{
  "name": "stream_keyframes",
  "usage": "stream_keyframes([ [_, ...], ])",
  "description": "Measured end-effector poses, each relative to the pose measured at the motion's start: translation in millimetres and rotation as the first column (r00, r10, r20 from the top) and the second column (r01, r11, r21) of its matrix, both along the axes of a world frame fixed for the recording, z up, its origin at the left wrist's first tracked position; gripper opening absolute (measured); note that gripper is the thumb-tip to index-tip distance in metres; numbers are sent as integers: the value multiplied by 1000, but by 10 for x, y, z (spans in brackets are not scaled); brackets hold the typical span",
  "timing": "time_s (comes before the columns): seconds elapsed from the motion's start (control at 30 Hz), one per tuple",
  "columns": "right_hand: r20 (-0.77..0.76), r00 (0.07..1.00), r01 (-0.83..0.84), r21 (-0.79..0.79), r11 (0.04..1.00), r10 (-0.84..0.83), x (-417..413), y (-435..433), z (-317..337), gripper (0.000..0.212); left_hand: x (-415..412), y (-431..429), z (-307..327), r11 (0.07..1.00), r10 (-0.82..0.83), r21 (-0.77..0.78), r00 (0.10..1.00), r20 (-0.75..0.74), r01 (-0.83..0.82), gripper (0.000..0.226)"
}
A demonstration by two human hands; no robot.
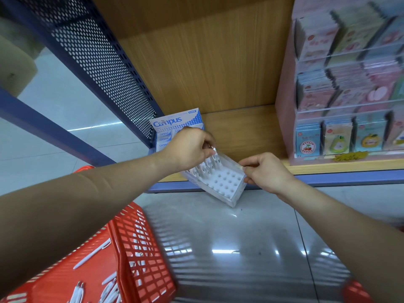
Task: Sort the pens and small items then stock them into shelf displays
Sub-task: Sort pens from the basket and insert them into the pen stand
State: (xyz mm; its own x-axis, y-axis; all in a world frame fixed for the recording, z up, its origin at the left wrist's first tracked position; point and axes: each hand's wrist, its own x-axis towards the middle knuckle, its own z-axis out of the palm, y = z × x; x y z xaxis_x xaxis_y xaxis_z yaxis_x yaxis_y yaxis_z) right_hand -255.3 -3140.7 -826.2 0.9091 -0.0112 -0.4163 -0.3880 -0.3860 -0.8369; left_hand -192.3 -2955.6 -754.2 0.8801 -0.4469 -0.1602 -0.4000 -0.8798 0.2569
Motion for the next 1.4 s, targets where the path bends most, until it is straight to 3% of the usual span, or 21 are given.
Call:
stream_keyframes([
  [0.47, -18, 999, -41, -67, 997, 40, 0, 16, 55, 27, -18, -94, -89, 995, -53, 83, 995, 82, 46, 16],
  [0.67, -7, 995, -104, -174, 979, 104, -5, 14, 163, 36, -65, -35, 63, 1000, -1, 8, 999, 54, 0, 33],
  [0.87, 153, 983, -69, -208, 976, 103, 6, 10, 383, 36, -200, 305, 605, 979, 161, -146, 981, 109, -144, 15],
  [1.03, 300, 954, 6, -86, 996, 21, -37, 72, 744, 30, -473, 712, 1026, 964, 227, -165, 968, 104, -209, 18],
  [1.13, 304, 948, -106, 22, 994, 94, -68, 238, 991, 26, -617, 886, 1195, 959, 243, -173, 966, 92, -225, 23],
  [1.23, 263, 914, -330, 46, 943, 307, -103, 470, 1222, 24, -762, 1038, 1273, 967, 226, -131, 972, 59, -217, 24],
  [1.4, 228, 724, -652, -84, 754, 651, -244, 942, 1644, 23, -1052, 1483, 1218, 988, 147, 43, 989, 25, -148, 26],
])
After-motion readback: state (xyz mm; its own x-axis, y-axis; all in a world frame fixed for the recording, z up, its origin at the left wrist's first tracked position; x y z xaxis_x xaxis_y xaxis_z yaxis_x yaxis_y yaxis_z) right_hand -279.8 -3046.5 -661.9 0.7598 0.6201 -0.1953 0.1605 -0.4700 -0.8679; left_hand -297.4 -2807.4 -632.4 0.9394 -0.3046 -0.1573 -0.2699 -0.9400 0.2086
